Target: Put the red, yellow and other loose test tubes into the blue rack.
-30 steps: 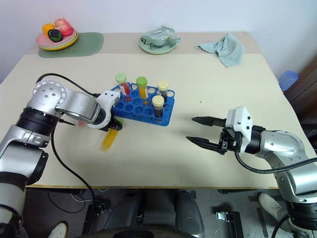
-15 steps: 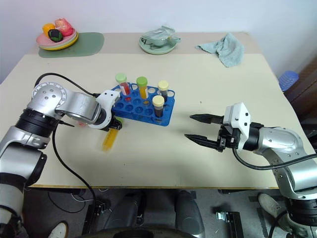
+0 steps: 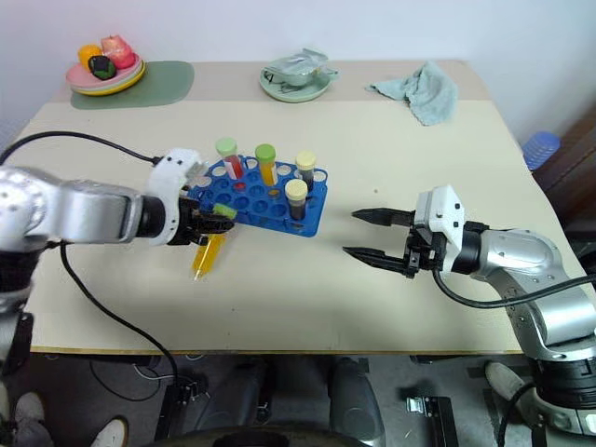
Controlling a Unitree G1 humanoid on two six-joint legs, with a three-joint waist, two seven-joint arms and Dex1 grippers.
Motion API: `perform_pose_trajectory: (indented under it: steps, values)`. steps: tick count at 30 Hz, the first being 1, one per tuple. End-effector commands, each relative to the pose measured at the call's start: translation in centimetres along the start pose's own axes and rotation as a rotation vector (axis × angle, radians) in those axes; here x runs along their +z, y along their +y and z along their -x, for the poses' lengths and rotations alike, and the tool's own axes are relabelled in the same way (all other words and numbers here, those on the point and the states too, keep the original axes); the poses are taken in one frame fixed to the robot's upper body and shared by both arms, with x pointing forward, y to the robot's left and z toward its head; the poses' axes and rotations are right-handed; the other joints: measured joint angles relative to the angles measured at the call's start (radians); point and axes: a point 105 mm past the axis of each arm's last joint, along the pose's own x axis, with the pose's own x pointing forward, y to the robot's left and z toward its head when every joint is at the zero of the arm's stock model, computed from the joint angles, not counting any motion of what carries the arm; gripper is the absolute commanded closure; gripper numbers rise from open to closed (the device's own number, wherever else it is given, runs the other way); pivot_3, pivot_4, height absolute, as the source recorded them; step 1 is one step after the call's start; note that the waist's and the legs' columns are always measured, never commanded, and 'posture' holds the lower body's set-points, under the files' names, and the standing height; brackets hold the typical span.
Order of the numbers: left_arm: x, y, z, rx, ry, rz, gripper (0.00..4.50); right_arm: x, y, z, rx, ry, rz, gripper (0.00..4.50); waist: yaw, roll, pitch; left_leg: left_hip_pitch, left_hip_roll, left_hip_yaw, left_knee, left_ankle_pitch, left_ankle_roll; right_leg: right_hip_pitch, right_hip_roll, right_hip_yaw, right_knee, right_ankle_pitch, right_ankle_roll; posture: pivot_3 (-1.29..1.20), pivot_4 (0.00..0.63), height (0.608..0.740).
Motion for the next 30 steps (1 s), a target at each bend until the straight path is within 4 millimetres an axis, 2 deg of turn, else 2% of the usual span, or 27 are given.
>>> perform_pose_trajectory:
  steps: [1, 3, 5, 7, 8, 11, 13, 18, 22, 30]
  values:
    - [3.7, -1.8, 2.6, -0.118, -0.368, -0.089, 3.67, 0.7, -0.2, -0.1, -0.001, -0.036, 0.024, 1.70, 0.001, 0.000, 0.000, 0.000, 0.000, 0.000, 0.000, 0.000, 0.000, 0.000, 0.000, 0.000, 0.000, 0.000, 0.000, 0.00, 0.150, 0.740]
    - [5.6, 0.1, 3.6, 0.047, -0.578, -0.173, 3.67, 0.6, -0.2, -0.1, -0.005, -0.042, 0.018, 1.70, 0.002, 0.000, 0.000, 0.000, 0.000, 0.000, 0.000, 0.000, 0.000, 0.001, 0.000, -0.001, -0.001, 0.000, 0.000, 0.00, 0.150, 0.740]
    - [6.1, 1.1, 4.2, 0.125, -0.692, -0.215, 3.67, 0.6, -0.4, -0.1, -0.012, -0.050, 0.010, 1.70, 0.004, 0.000, 0.000, 0.000, 0.000, 0.001, 0.000, 0.000, 0.000, 0.002, 0.001, -0.001, -0.001, 0.000, 0.000, 0.00, 0.150, 0.740]
    - [6.1, 0.6, 4.0, 0.084, -0.770, -0.275, 3.67, 0.6, -0.7, -0.2, -0.031, -0.056, 0.006, 1.70, 0.004, 0.000, 0.000, 0.000, 0.000, 0.001, 0.000, 0.000, 0.000, 0.002, 0.001, -0.001, -0.002, 0.000, -0.001, 0.00, 0.150, 0.740]
    - [5.7, 0.7, 3.7, 0.101, -0.817, -0.341, 3.67, 0.6, -0.9, -0.2, -0.050, -0.061, 0.003, 1.70, 0.003, 0.000, 0.000, 0.000, 0.000, 0.001, 0.000, -0.001, 0.001, 0.002, 0.001, -0.001, -0.002, 0.000, 0.000, 0.00, 0.150, 0.740]
    - [4.6, 1.1, 2.6, 0.149, -0.925, -0.384, 3.67, 0.3, -1.1, -0.2, -0.077, -0.056, 0.012, 1.70, 0.004, 0.000, 0.000, 0.000, 0.000, 0.001, 0.000, -0.001, 0.002, 0.003, 0.000, -0.001, -0.003, 0.000, 0.000, 0.00, 0.150, 0.740]
    - [4.1, 0.7, 1.8, 0.151, -0.977, -0.425, 3.67, 0.2, -1.1, -0.2, -0.083, -0.054, 0.012, 1.70, 0.006, -0.001, 0.000, 0.000, 0.000, 0.001, 0.000, -0.003, 0.005, 0.003, 0.000, -0.001, -0.003, 0.000, 0.000, 0.00, 0.150, 0.740]
    - [4.1, 0.1, 0.1, 0.120, -1.053, -0.410, 3.67, 0.3, -1.2, -0.1, -0.096, -0.055, 0.012, 1.70, 0.005, -0.001, 0.000, 0.000, 0.000, 0.000, 0.001, -0.004, 0.007, 0.003, 0.000, -0.002, -0.003, 0.001, 0.001, 0.00, 0.150, 0.740]
    - [4.8, -0.3, -0.7, 0.111, -1.111, -0.388, 3.67, 0.3, -1.2, 0.0, -0.101, -0.051, 0.015, 1.70, 0.004, -0.001, 0.000, 0.000, 0.000, 0.000, 0.001, -0.004, 0.007, 0.003, 0.000, -0.002, -0.002, 0.001, 0.001, 0.00, 0.150, 0.740]
    - [3.4, 0.0, -4.1, 0.089, -1.059, -0.369, 3.67, 0.5, -1.3, 0.2, -0.110, -0.046, 0.019, 1.70, 0.003, -0.001, 0.000, 0.000, 0.000, 0.000, 0.001, -0.004, 0.008, 0.003, 0.001, -0.002, -0.002, 0.001, 0.001, 0.00, 0.150, 0.740]
